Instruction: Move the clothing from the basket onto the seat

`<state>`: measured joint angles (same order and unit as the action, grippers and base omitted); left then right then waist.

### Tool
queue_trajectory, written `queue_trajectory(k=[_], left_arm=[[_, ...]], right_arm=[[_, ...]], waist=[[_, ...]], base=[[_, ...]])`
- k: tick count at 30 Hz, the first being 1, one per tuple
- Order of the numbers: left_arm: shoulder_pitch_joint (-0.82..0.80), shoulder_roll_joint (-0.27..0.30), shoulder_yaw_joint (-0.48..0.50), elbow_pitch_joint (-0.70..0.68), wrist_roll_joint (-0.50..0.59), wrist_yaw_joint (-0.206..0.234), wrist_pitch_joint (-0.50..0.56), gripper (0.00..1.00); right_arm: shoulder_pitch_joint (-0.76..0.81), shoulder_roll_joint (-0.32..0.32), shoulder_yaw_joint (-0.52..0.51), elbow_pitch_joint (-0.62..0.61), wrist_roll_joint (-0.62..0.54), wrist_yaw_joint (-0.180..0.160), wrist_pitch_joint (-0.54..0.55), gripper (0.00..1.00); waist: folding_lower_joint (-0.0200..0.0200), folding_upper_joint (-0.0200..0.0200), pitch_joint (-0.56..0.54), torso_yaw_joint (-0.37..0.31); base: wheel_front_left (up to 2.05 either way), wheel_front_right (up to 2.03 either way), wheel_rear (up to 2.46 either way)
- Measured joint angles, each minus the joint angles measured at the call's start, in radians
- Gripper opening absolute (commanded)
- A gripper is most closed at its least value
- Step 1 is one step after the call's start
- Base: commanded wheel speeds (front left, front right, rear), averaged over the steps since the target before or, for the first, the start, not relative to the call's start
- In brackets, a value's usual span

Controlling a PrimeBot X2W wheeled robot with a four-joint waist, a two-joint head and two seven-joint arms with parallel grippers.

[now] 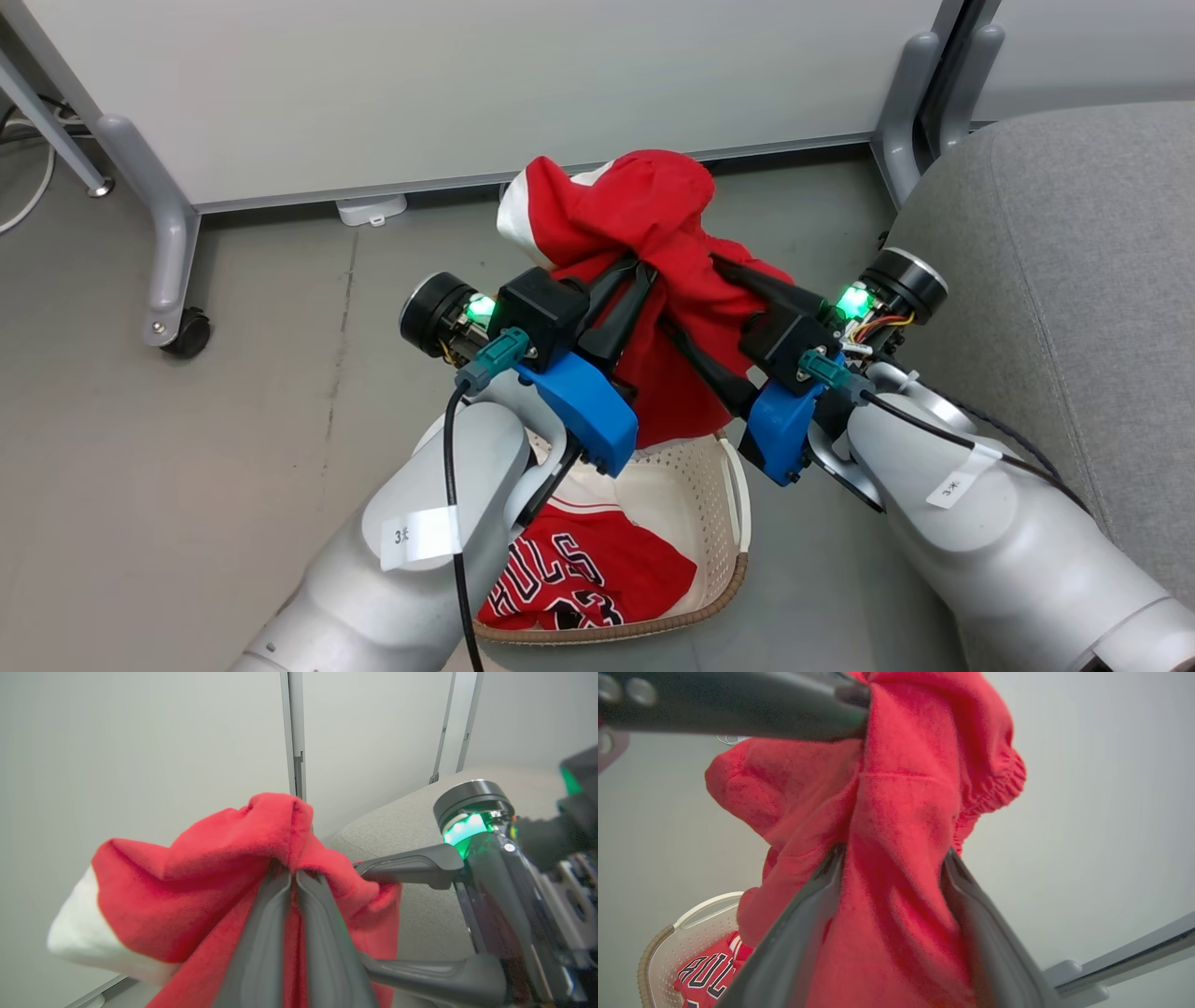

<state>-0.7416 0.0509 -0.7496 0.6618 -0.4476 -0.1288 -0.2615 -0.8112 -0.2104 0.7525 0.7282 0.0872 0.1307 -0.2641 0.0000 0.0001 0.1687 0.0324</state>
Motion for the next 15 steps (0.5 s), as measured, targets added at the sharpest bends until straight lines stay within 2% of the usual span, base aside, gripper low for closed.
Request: queue_trajectory(k=[1, 2, 3, 15], left_arm=[[0.0, 0.0, -0.003, -0.002, -0.002, 0.0, 0.0, 0.0], [0.0, 0.0, -0.005, -0.003, -0.003, 0.0, 0.0, 0.0], [-0.001, 0.0, -0.006, -0.004, -0.006, 0.0, 0.0, 0.0], [-0.005, 0.0, -0.006, -0.006, -0.011, 0.001, 0.0, 0.0]], right_arm=[[-0.005, 0.004, 0.008, 0.016, 0.012, 0.0, 0.0, 0.83], [-0.007, 0.008, 0.015, 0.027, 0.021, 0.0, 0.0, 0.03], [-0.008, 0.012, 0.019, 0.036, 0.032, 0.0, 0.0, 0.0], [-0.019, 0.013, 0.025, 0.028, 0.073, 0.0, 0.0, 0.0]], waist=[[0.0, 0.0, -0.001, 0.0], [0.0, 0.0, -0.001, 0.001], [0.0, 0.0, -0.002, 0.001], [0.0, 0.0, -0.007, -0.002]], base=[[0.0, 0.0, 0.0], [0.0, 0.0, 0.0], [0.0, 0.0, 0.0], [0.0, 0.0, 0.0]])
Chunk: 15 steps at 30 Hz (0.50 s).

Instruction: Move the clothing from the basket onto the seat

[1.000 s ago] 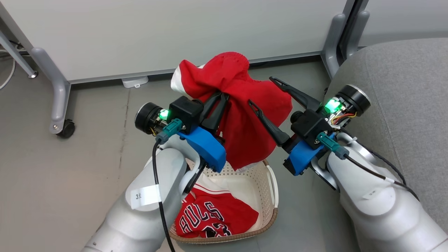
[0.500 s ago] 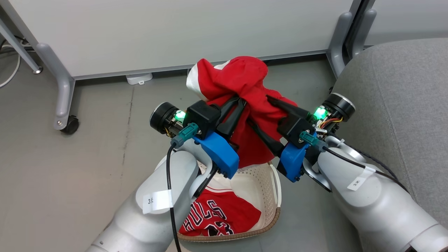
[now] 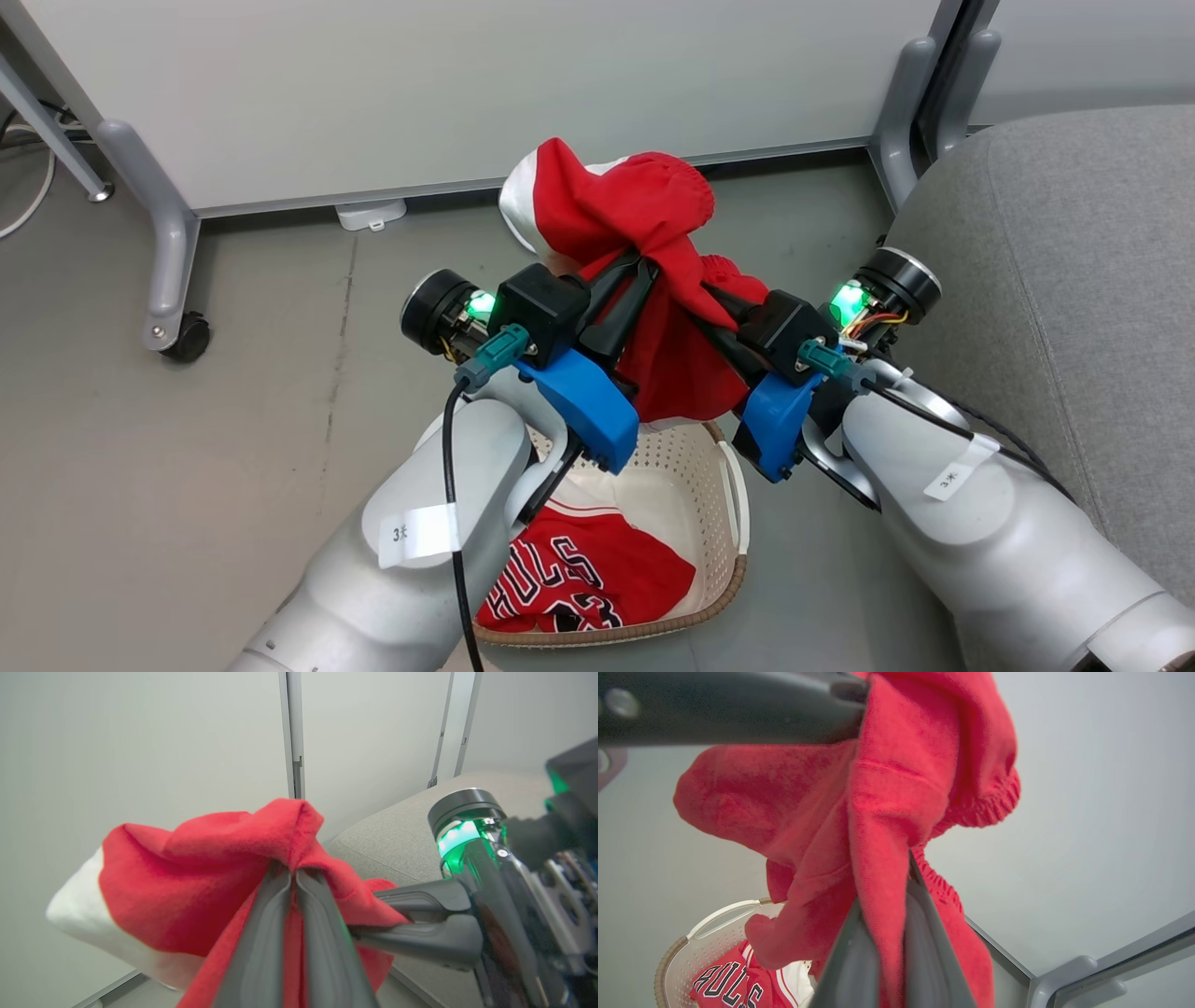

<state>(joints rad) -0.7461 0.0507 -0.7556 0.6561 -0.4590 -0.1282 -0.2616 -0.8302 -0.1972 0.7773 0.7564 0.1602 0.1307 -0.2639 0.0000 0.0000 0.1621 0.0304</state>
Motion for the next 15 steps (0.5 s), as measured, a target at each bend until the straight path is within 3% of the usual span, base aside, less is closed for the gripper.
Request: queue_trajectory(k=[2, 3, 4, 15], left_arm=[[0.0, 0.0, 0.0, 0.0, 0.0, 0.0, 0.0, 0.0], [0.0, 0.0, 0.001, 0.001, -0.001, 0.0, 0.0, 0.08], [0.0, 0.0, 0.003, 0.001, 0.0, 0.004, 0.0, 1.0], [0.003, 0.0, 0.017, -0.006, 0.012, 0.013, 0.0, 1.0]], right_arm=[[0.001, 0.0, -0.004, -0.003, 0.001, 0.0, 0.0, 0.0], [0.002, 0.0, -0.006, -0.004, 0.002, 0.0, 0.0, 0.0], [0.004, 0.0, -0.012, -0.006, 0.005, 0.0, 0.0, 0.0], [0.038, 0.004, -0.137, -0.043, 0.026, 0.0, 0.0, 0.0]], waist=[[0.0, 0.0, 0.0, 0.0], [0.0, 0.0, 0.0, 0.0], [0.0, 0.0, 0.001, 0.0], [0.0, 0.0, 0.01, -0.004]], base=[[0.0, 0.0, 0.0], [0.0, 0.0, 0.0], [0.0, 0.0, 0.0], [0.0, 0.0, 0.0]])
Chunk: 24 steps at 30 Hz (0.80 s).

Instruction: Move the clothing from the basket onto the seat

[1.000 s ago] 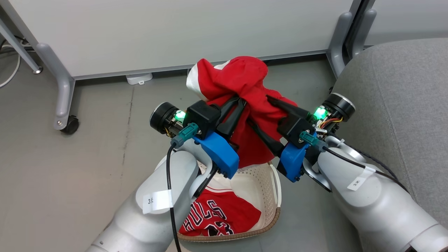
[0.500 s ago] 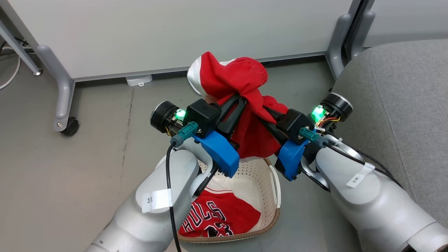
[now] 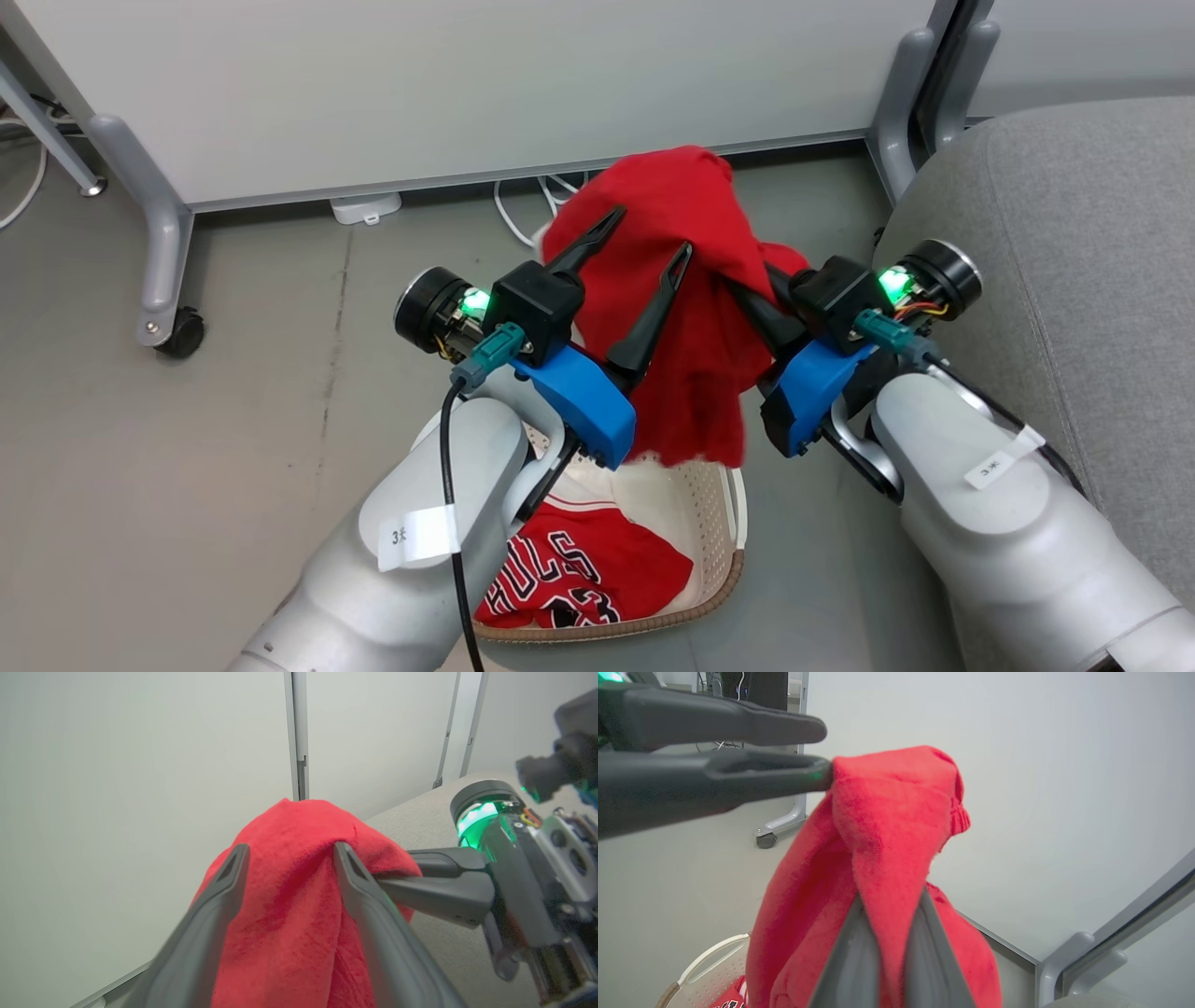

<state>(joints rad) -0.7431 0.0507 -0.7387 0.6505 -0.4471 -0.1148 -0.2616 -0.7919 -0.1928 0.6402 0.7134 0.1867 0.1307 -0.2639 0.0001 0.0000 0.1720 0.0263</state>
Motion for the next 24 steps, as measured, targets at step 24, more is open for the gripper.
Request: queue_trajectory(k=[24], left_arm=[[0.052, 0.009, 0.028, -0.098, 0.105, -0.001, -0.001, 1.0]], right_arm=[[0.203, -0.018, -0.497, -0.269, -0.075, 0.0, 0.0, 0.0]], waist=[[0.0, 0.0, 0.096, -0.183]], base=[[0.0, 0.0, 0.0]])
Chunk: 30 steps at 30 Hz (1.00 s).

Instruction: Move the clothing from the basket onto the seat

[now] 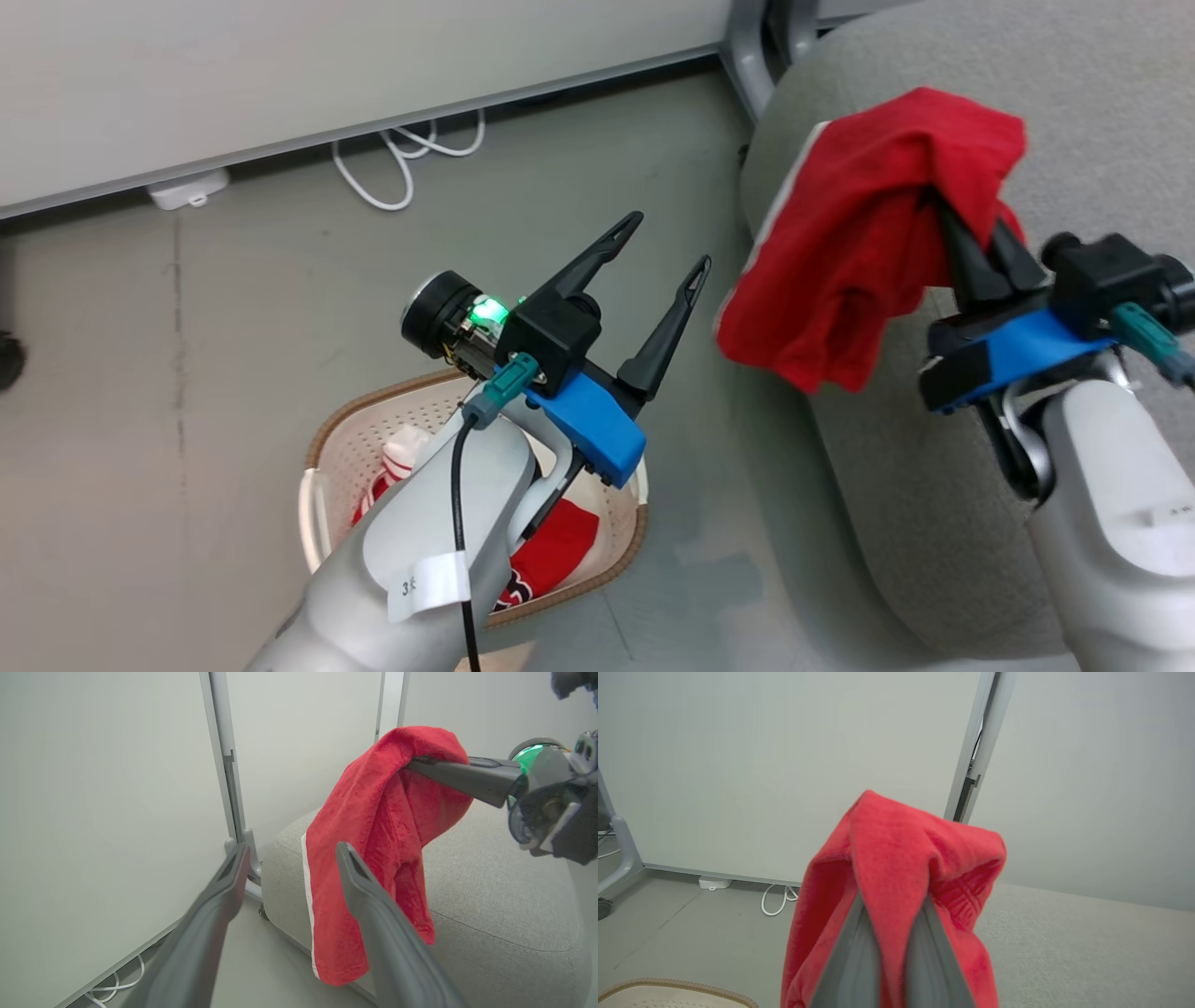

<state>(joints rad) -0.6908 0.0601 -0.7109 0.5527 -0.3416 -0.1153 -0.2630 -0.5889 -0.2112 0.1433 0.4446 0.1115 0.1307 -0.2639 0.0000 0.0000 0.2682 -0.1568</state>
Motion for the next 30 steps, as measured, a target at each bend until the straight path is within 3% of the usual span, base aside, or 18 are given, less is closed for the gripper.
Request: queue_trajectory(k=[16, 30], left_arm=[[0.013, 0.001, -0.048, -0.014, 0.034, -0.009, 0.0, 1.0], [-0.008, 0.007, -0.053, -0.018, 0.038, -0.011, 0.0, 1.0]], right_arm=[[0.177, 0.045, -0.296, -0.157, -0.032, 0.0, 0.0, 0.0], [0.185, 0.082, -0.321, -0.203, -0.04, 0.0, 0.0, 0.0]], waist=[[0.0, 0.0, 0.066, -0.139], [0.0, 0.0, 0.101, -0.16]], base=[[0.0, 0.0, 0.0], [0.0, 0.0, 0.0]])
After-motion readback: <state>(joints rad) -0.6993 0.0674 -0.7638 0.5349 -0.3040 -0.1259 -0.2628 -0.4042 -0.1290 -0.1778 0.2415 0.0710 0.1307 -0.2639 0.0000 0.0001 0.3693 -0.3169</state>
